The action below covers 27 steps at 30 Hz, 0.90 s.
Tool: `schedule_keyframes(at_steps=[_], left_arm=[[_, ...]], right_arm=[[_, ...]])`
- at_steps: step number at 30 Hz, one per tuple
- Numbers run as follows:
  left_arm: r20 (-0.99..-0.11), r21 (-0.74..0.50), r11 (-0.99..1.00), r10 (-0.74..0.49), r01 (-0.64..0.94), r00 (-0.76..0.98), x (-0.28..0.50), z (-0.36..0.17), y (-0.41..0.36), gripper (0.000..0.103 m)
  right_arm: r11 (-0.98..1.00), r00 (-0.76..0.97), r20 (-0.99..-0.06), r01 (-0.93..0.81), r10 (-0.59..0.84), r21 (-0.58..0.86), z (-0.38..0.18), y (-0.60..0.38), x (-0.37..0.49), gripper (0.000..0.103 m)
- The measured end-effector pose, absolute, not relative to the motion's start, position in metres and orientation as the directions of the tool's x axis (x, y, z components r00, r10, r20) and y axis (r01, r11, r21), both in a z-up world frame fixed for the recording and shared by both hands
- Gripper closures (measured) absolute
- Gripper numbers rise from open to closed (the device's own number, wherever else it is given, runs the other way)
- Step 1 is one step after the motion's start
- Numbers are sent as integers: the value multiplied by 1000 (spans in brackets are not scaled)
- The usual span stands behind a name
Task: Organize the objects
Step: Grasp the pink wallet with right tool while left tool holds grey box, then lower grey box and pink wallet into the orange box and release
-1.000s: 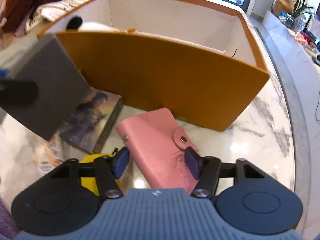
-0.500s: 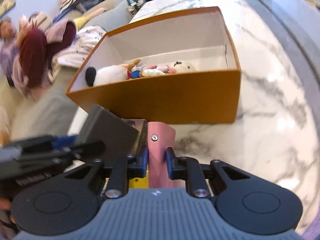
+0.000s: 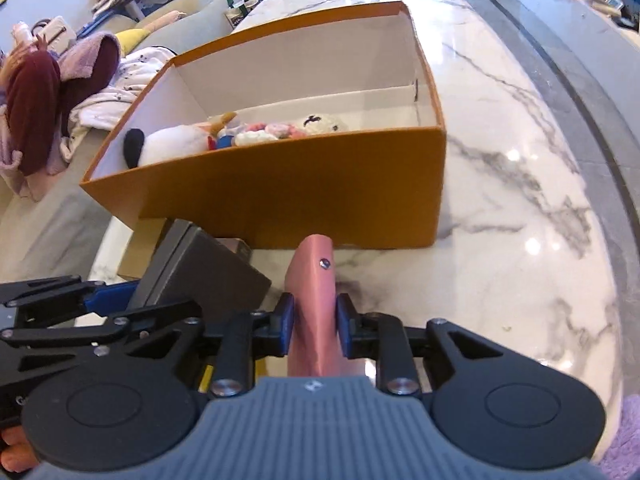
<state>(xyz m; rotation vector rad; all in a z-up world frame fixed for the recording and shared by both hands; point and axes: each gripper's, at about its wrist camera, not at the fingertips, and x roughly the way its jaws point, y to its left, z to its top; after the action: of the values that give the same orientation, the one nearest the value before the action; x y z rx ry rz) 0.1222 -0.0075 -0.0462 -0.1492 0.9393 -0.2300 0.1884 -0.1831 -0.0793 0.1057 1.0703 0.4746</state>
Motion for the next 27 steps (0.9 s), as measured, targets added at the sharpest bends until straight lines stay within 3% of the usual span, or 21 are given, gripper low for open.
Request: schedule_keyframes(at_steps=[7, 14, 21, 27], left_arm=[[-764, -233, 963, -266, 133, 587, 118, -38, -5, 65], [-686, -283, 943, -327, 175, 650, 106, -4, 0, 65], [-585, -287, 944, -309, 165, 750, 109, 37, 15, 65], [-556, -299, 948, -265, 109, 788, 134, 53, 32, 65]], right_arm=[[893, 403, -806, -314, 433, 323, -78, -185, 181, 84], [886, 494, -742, -346, 453, 310, -35, -199, 160, 85], [874, 581, -656, -366, 482, 319, 17, -206, 157, 85], [873, 636, -599, -374, 487, 313, 46, -200, 178, 85]])
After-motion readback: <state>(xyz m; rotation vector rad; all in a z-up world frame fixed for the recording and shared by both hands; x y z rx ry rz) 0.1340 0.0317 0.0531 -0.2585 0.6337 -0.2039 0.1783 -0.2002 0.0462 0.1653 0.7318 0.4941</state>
